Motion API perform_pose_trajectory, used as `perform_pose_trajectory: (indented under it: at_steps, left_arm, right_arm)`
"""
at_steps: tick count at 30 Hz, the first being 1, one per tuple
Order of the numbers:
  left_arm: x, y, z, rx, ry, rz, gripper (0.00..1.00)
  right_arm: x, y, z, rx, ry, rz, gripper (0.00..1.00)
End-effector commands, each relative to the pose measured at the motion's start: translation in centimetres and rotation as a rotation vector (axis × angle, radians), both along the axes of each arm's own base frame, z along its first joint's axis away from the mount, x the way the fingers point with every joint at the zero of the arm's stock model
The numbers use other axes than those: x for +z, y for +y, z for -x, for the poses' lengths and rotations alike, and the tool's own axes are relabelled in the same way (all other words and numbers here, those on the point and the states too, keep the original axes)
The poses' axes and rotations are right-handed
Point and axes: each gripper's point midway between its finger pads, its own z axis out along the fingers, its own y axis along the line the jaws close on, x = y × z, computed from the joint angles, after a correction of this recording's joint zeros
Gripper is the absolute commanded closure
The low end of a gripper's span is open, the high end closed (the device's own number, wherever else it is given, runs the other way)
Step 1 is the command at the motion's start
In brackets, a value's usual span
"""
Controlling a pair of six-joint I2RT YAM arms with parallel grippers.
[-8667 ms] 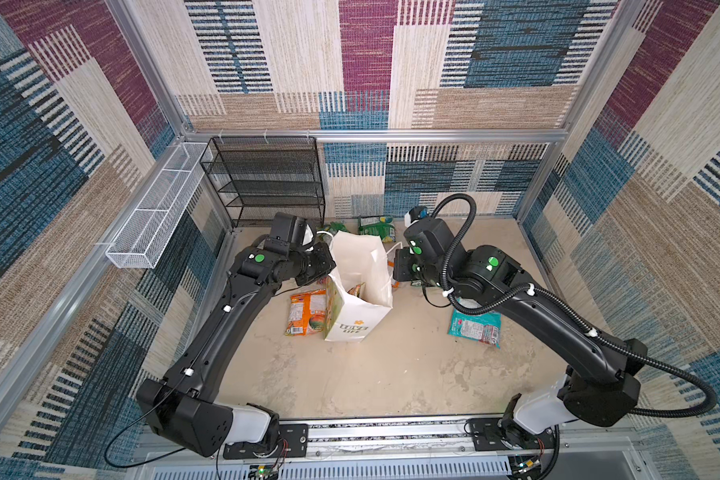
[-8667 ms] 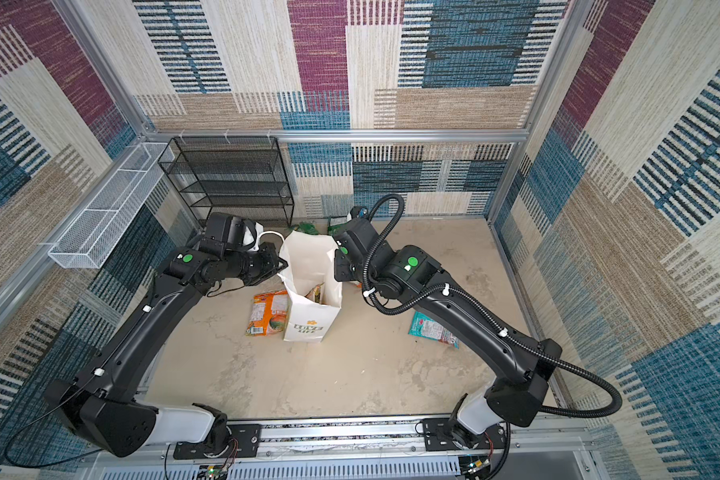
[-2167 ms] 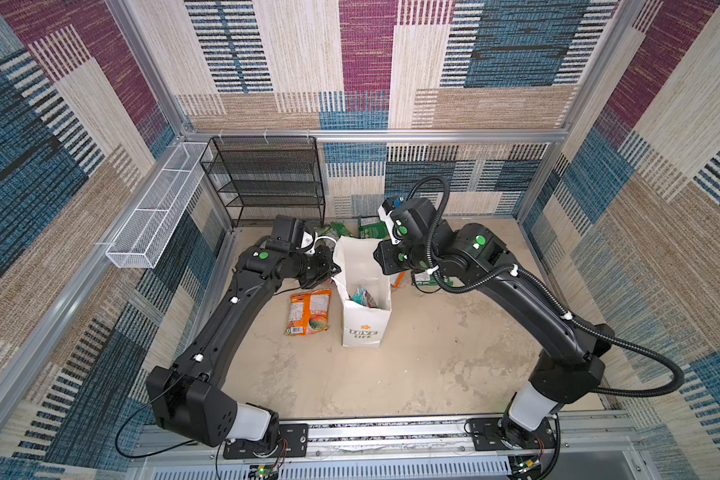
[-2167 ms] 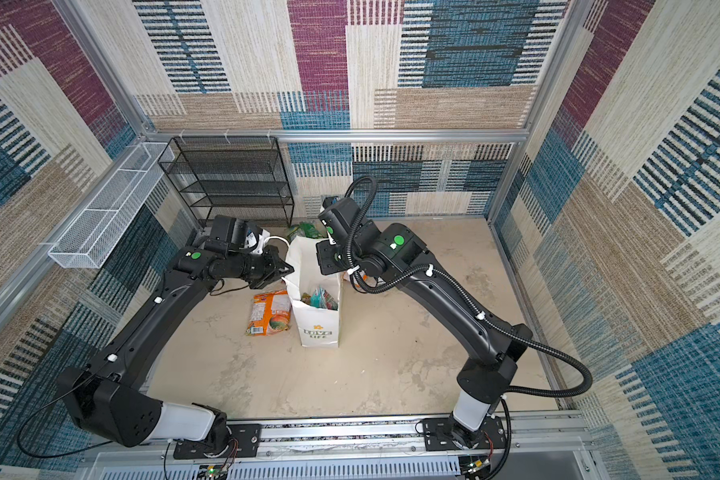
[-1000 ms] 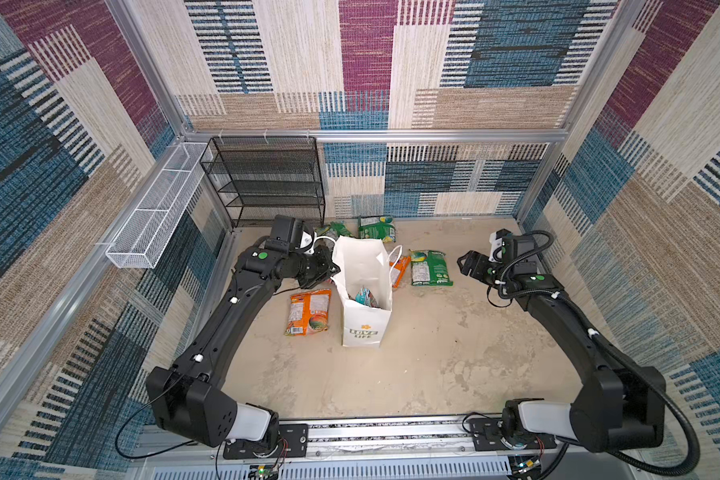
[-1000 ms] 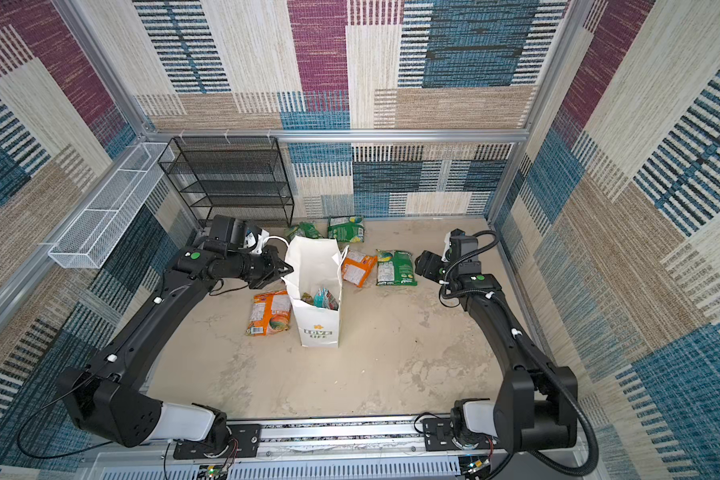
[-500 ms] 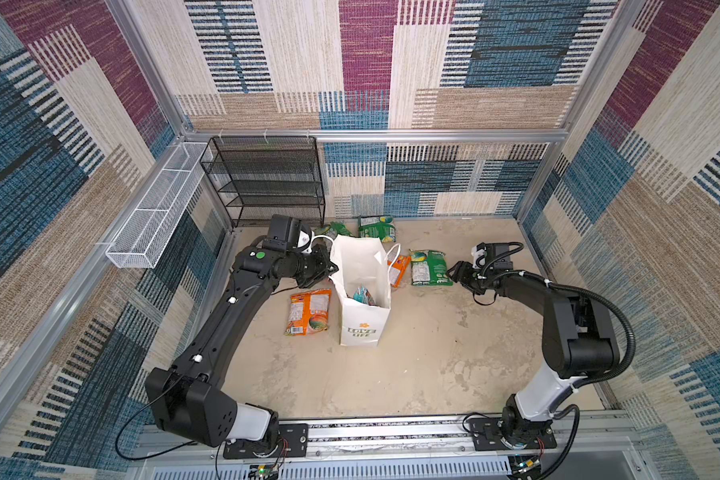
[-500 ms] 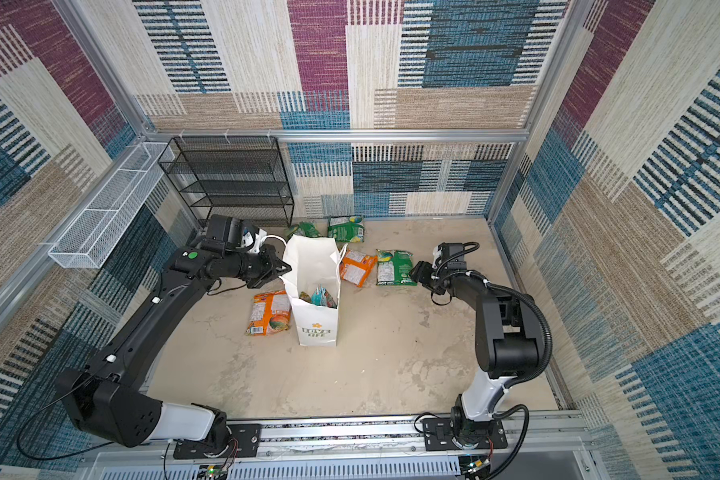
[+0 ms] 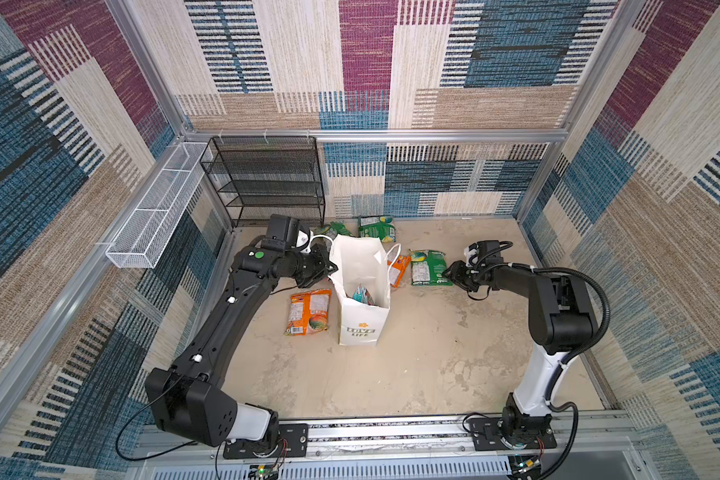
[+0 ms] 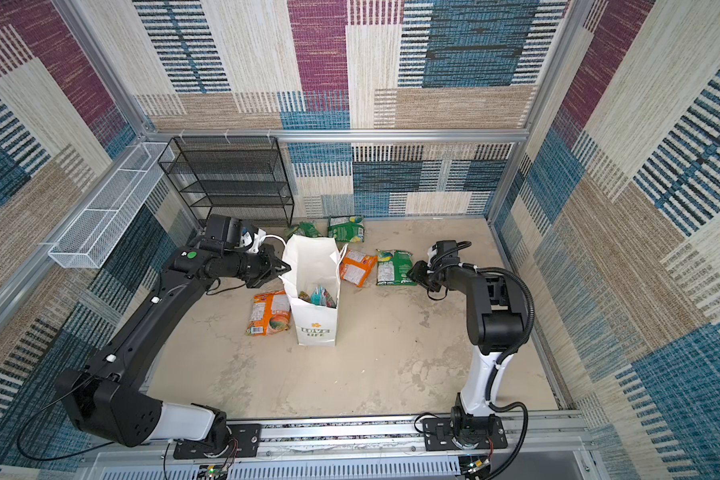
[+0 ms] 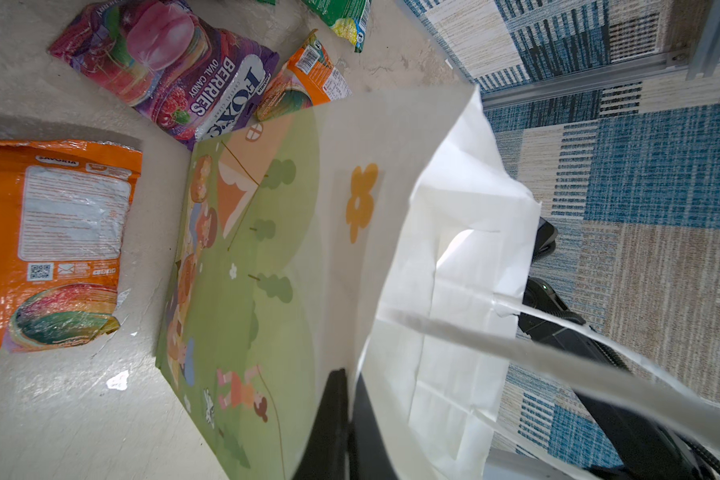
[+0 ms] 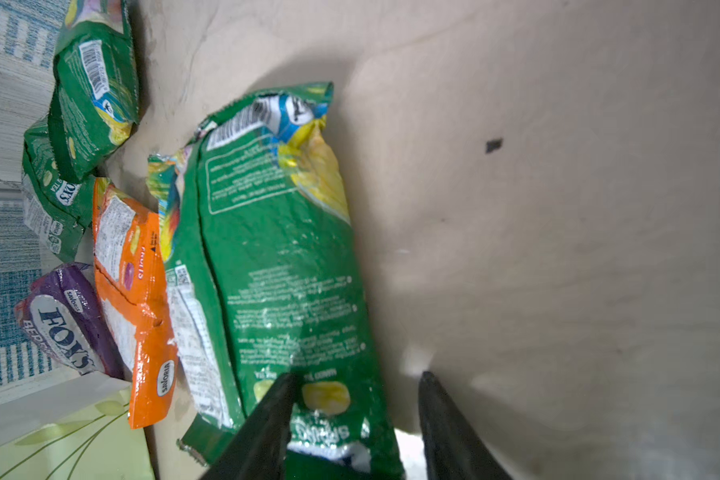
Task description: Place the snacks into the paper bag
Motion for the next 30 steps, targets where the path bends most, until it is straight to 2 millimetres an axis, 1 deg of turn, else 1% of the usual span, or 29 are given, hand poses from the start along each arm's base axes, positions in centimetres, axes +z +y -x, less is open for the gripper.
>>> perform_pose_trajectory:
  at_steps: [1,5,8,14,17,21,24,26,29,30]
  left_arm:
    - [0.6,-0.2,-0.5,-0.002,-0.027,0.021,1.00]
    - [0.4,-0.2,-0.6,0.000,-0.021,0.020,1.00]
    - [0.5,-0.2,-0.6,0.000,-0.024,0.021,1.00]
    - [0.5,-0.1,-0.6,0.004,-0.021,0.022,1.00]
    - [0.5,0.0,-0.7,0.006,-0.022,0.022,1.00]
    - [0.4,-0.1,-0.7,0.005,-0.020,0.024,1.00]
    - [0.4,-0.1,-0.7,0.004,-0.020,0.023,1.00]
    - [0.4,-0.1,-0.7,0.004,-0.020,0.022,1.00]
    - [0.5,-0.1,-0.7,0.003,-0.020,0.026,1.00]
    - [0.5,-0.1,-0.7,0.004,-0.021,0.025,1.00]
  right_arm:
    - [-1.2,0.1,0.5,0.003,0.043,-0.001,0.56]
    - [-2.4,-0.6,0.7,-0.018,0.088,0.043,0.63]
    - [-3.0,-0.6,1.0,-0.015,0.110,0.063,0.66]
    - [-3.1,0.4,1.5,0.003,0.115,0.099,0.72]
    - [-3.2,0.6,1.6,0.006,0.121,0.128,0.77]
    - [-3.1,1.2,1.7,0.016,0.118,0.105,0.87]
    - [-2.0,2.1,1.7,0.037,0.087,0.061,0.94]
    - [-0.5,2.4,1.7,0.045,0.051,0.040,0.98]
    - [2.2,2.9,1.7,0.063,-0.005,0.011,1.00]
    - [3.3,3.0,1.7,0.065,-0.029,0.005,1.00]
